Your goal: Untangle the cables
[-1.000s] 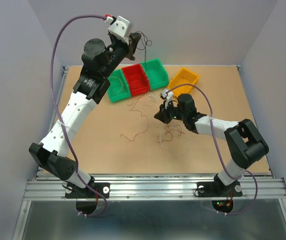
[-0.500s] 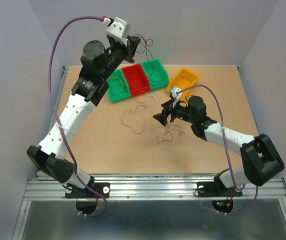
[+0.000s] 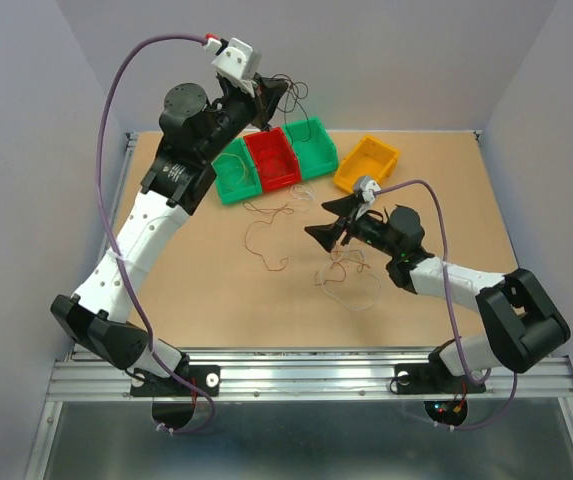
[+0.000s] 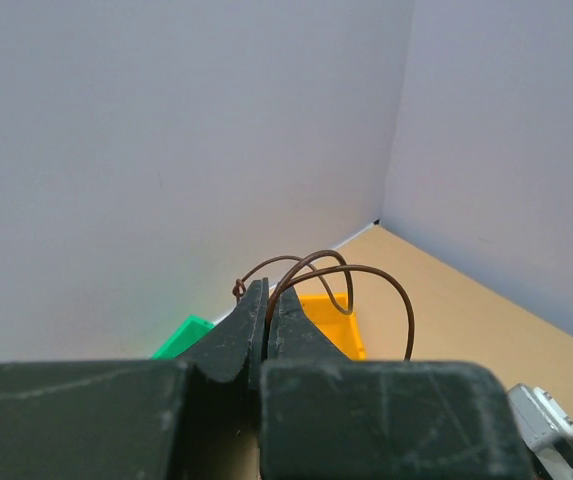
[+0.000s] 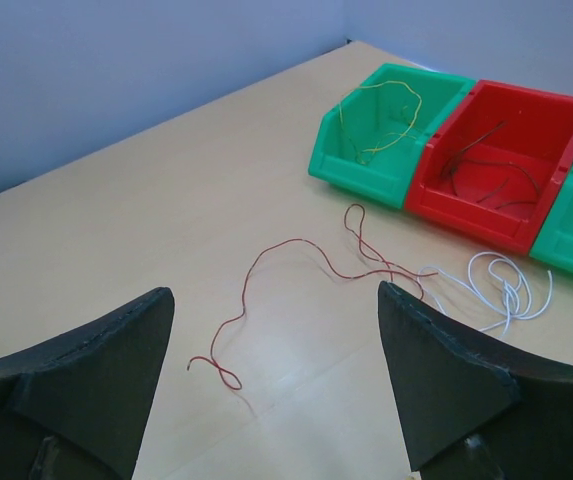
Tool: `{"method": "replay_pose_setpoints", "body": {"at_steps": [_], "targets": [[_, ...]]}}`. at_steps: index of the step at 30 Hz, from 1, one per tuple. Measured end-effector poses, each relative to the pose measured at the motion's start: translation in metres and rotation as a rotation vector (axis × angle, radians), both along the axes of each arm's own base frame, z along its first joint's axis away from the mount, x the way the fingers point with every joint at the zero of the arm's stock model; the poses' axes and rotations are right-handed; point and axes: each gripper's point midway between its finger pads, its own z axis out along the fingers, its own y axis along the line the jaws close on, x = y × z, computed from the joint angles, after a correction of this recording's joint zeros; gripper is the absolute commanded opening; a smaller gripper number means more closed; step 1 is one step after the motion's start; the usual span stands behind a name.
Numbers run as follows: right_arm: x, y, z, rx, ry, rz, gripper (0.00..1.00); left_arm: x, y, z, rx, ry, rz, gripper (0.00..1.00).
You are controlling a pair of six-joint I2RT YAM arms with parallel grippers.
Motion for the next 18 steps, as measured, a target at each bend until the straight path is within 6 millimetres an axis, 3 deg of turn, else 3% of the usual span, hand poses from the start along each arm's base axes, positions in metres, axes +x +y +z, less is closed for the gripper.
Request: {"method": "replay_pose_setpoints", "body": {"at_steps": [5, 9, 18], "targets": [[0.003, 0.0, 0.001, 0.018, 0.0, -0.012, 0.88, 0.01, 0.003, -0.005, -0.001, 0.011, 0.041, 0.0], [0.004, -0.003, 0.006, 0.032, -0.016, -0.034, 0.88, 0.032, -0.001, -0.026, 0.021, 0.046, 0.084, 0.0], [-0.001, -0.018, 0.01, 0.046, -0.035, -0.098, 0.87, 0.104, -0.015, -0.12, 0.148, 0.161, 0.192, 0.0]]}}
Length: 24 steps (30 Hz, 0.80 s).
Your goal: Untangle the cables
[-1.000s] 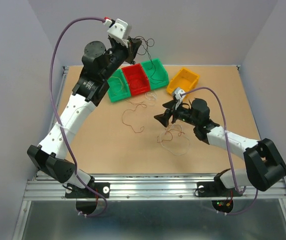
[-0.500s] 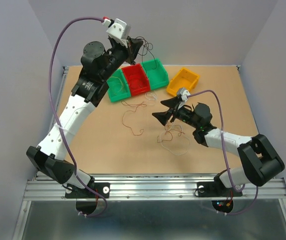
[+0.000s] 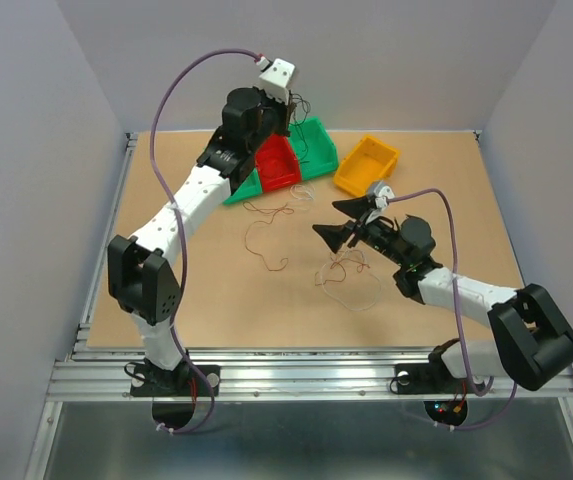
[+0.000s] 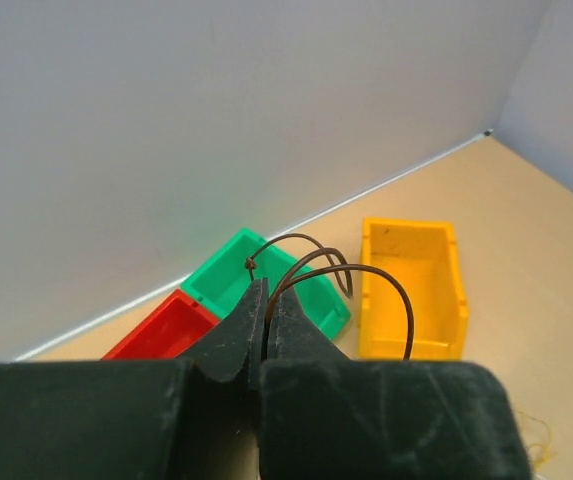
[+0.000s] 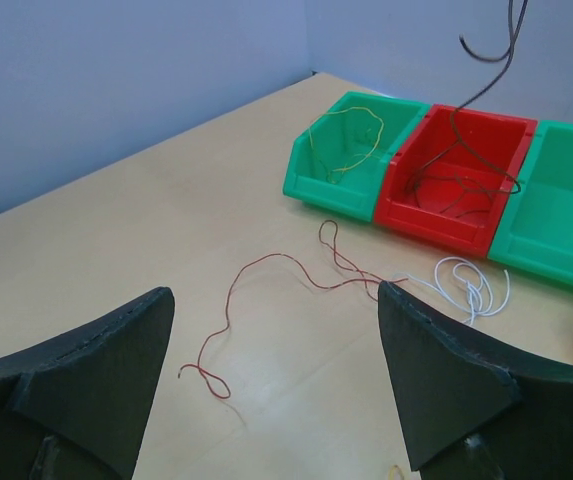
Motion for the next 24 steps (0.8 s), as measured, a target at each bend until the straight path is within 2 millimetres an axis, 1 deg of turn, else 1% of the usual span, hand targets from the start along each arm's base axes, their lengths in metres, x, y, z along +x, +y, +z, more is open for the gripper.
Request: {"method": "replay_pose_setpoints", "body": {"at_steps": [4, 6, 7, 8, 9, 10, 11, 13, 14, 16, 19, 22, 24], "targets": [[-0.002, -0.009, 0.006, 0.013, -0.017, -0.042, 0.87, 0.035, 0.002, -0.044, 0.061, 0.024, 0.056, 0.0], [-0.001, -0.013, 0.011, 0.021, -0.029, -0.063, 0.87, 0.052, 0.007, -0.071, 0.093, 0.053, 0.084, 0.0], [-0.002, -0.015, 0.014, 0.026, -0.039, -0.076, 0.87, 0.061, 0.011, -0.089, 0.113, 0.077, 0.1, 0.0], [-0.002, -0.017, 0.015, 0.028, -0.043, -0.085, 0.87, 0.071, 0.016, -0.111, 0.134, 0.106, 0.117, 0.0], [-0.003, -0.02, 0.016, 0.03, -0.047, -0.093, 0.87, 0.078, 0.021, -0.125, 0.147, 0.127, 0.128, 0.0], [-0.004, -0.022, 0.017, 0.033, -0.05, -0.101, 0.87, 0.087, 0.029, -0.146, 0.167, 0.157, 0.145, 0.0], [-0.005, -0.024, 0.017, 0.034, -0.052, -0.107, 0.87, 0.093, 0.036, -0.162, 0.183, 0.18, 0.16, 0.0], [-0.007, -0.026, 0.017, 0.037, -0.055, -0.118, 0.87, 0.098, 0.046, -0.185, 0.207, 0.214, 0.177, 0.0], [-0.007, -0.027, 0.017, 0.037, -0.056, -0.12, 0.87, 0.101, 0.054, -0.199, 0.221, 0.234, 0.192, 0.0], [-0.007, -0.028, 0.017, 0.038, -0.057, -0.127, 0.87, 0.105, 0.07, -0.217, 0.241, 0.262, 0.226, 0.0], [-0.006, -0.029, 0.017, 0.039, -0.055, -0.134, 0.87, 0.109, 0.081, -0.226, 0.254, 0.275, 0.257, 0.0], [-0.006, -0.03, 0.017, 0.04, -0.054, -0.137, 0.87, 0.113, 0.085, -0.226, 0.258, 0.266, 0.272, 0.0], [-0.006, -0.03, 0.017, 0.04, -0.054, -0.137, 0.87, 0.119, 0.083, -0.222, 0.257, 0.251, 0.273, 0.0]]}}
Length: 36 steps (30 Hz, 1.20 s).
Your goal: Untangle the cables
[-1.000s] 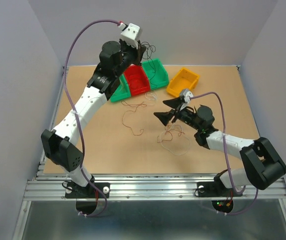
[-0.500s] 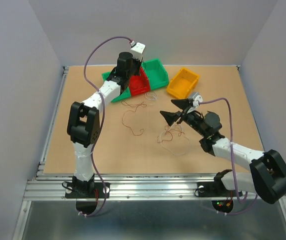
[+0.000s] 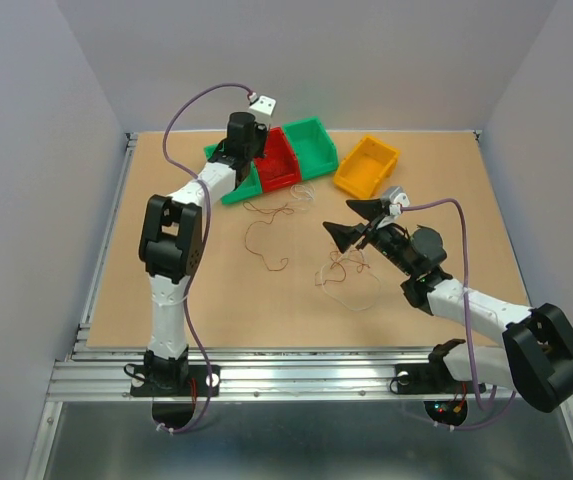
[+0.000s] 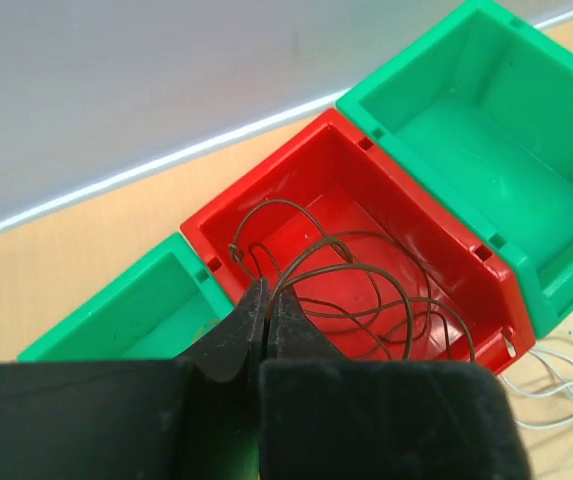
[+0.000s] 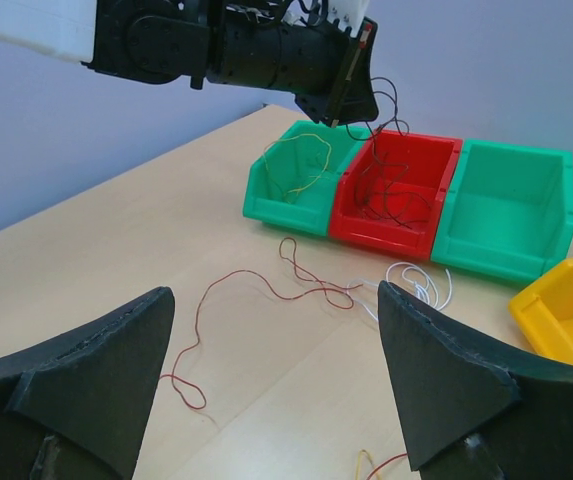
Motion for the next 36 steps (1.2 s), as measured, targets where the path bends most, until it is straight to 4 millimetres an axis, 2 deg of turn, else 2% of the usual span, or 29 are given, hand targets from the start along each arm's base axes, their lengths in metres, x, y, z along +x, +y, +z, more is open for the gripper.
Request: {"method": "replay_pose_setpoints", "body": {"at_steps": [3, 7, 10, 15, 18, 19, 20, 22, 23, 25, 26, 28, 29, 30, 31, 34, 36], "targets": [[0.0, 0.0, 0.0, 0.0, 0.0, -0.001, 0.87, 0.005, -0.001, 0.002, 0.003, -0.01, -0.001, 0.0], [0.001, -0.001, 0.0, 0.001, 0.001, -0.004, 0.87, 0.013, -0.005, -0.007, 0.013, 0.013, -0.004, 0.0], [0.001, -0.001, 0.0, 0.002, 0.002, -0.008, 0.87, 0.017, -0.009, -0.022, 0.02, 0.048, -0.015, 0.0], [0.002, -0.001, -0.001, 0.001, 0.006, -0.014, 0.87, 0.021, -0.018, -0.061, 0.024, 0.145, -0.045, 0.02], [0.003, -0.002, -0.002, 0.002, 0.007, -0.016, 0.88, 0.023, -0.02, -0.081, 0.029, 0.2, -0.044, 0.24], [0.003, -0.002, -0.002, 0.001, 0.008, -0.016, 0.88, 0.022, -0.02, -0.082, 0.031, 0.205, -0.038, 0.27], [0.003, -0.002, -0.002, 0.002, 0.009, -0.018, 0.88, 0.021, -0.018, -0.084, 0.036, 0.214, -0.03, 0.34], [0.004, -0.002, -0.003, 0.003, 0.014, -0.021, 0.88, 0.019, -0.017, -0.08, 0.042, 0.212, -0.023, 0.38], [0.005, -0.002, -0.006, 0.002, 0.023, -0.027, 0.88, 0.017, -0.016, -0.077, 0.046, 0.213, -0.019, 0.47], [0.011, -0.004, -0.013, -0.005, 0.063, -0.052, 0.88, 0.008, -0.011, -0.065, 0.046, 0.213, -0.007, 0.55], [0.015, -0.005, -0.019, -0.015, 0.097, -0.07, 0.88, 0.001, -0.009, -0.055, 0.045, 0.211, -0.008, 0.63], [0.026, -0.004, -0.019, -0.023, 0.13, -0.096, 0.88, -0.014, -0.006, -0.031, 0.028, 0.195, -0.017, 0.71], [0.034, -0.003, -0.02, -0.036, 0.162, -0.116, 0.88, -0.025, -0.006, -0.011, 0.012, 0.176, -0.029, 0.83], [0.039, -0.003, -0.021, -0.041, 0.178, -0.127, 0.88, -0.03, -0.005, -0.001, 0.004, 0.166, -0.034, 0.85], [0.045, -0.002, -0.022, -0.051, 0.203, -0.145, 0.88, -0.042, -0.005, 0.023, -0.02, 0.13, -0.049, 0.86], [0.061, 0.001, -0.03, -0.076, 0.267, -0.176, 0.88, -0.072, -0.005, 0.077, -0.075, 0.043, -0.089, 0.87], [0.073, 0.006, -0.046, -0.102, 0.327, -0.19, 0.86, -0.088, -0.01, 0.096, -0.105, 0.005, -0.119, 0.87]]}}
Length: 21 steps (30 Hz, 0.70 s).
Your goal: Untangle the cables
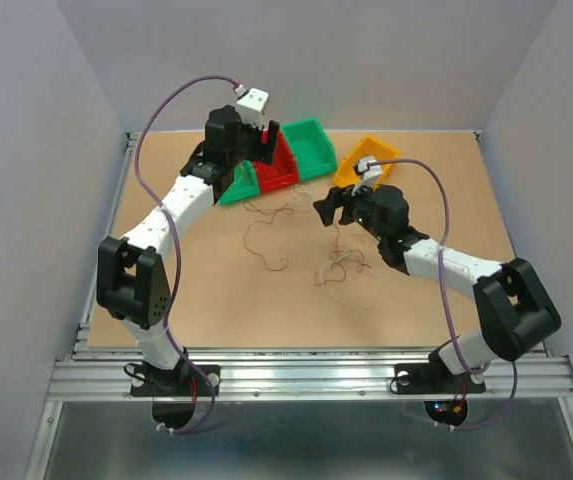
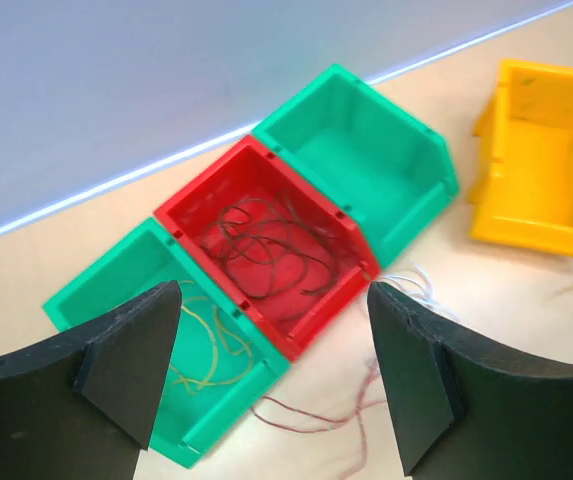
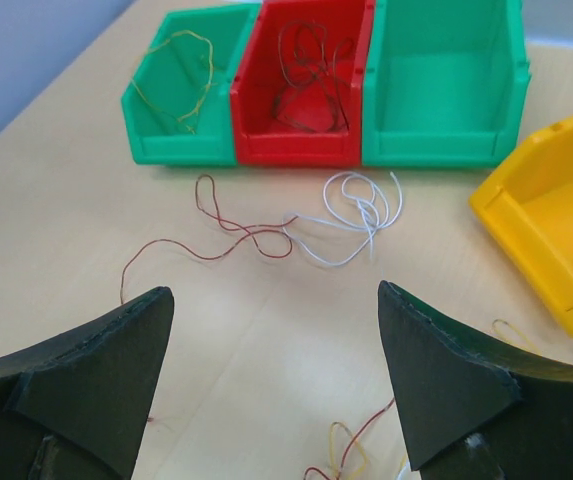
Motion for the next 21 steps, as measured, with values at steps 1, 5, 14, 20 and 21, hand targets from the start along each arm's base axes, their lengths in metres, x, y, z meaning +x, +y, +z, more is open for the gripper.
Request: {"method": "replay_pose_setpoints", "body": {"at_steps": [1, 5, 14, 20, 21], "targets": [[0.005, 0.002, -0.007, -0.003, 0.027, -0.005, 0.86, -0.011, -0.004, 0.007, -0.018, -0.015, -0.019, 0.87], [0.037, 0.018, -0.045, -0.019, 0.167, -0.044, 0.86, -0.055, -0.022, -0.014, -0.052, -0.006, -0.097, 0.87], [0.102, 0.04, -0.114, -0.032, 0.35, -0.173, 0.88, -0.098, -0.022, -0.076, -0.011, 0.014, -0.095, 0.87], [0.131, 0.042, -0.152, -0.076, 0.402, -0.252, 0.76, -0.085, -0.011, -0.046, -0.044, -0.095, -0.027, 0.87], [0.133, 0.043, -0.157, -0.086, 0.41, -0.255, 0.68, -0.084, -0.011, -0.044, -0.045, -0.104, -0.023, 0.87]]}}
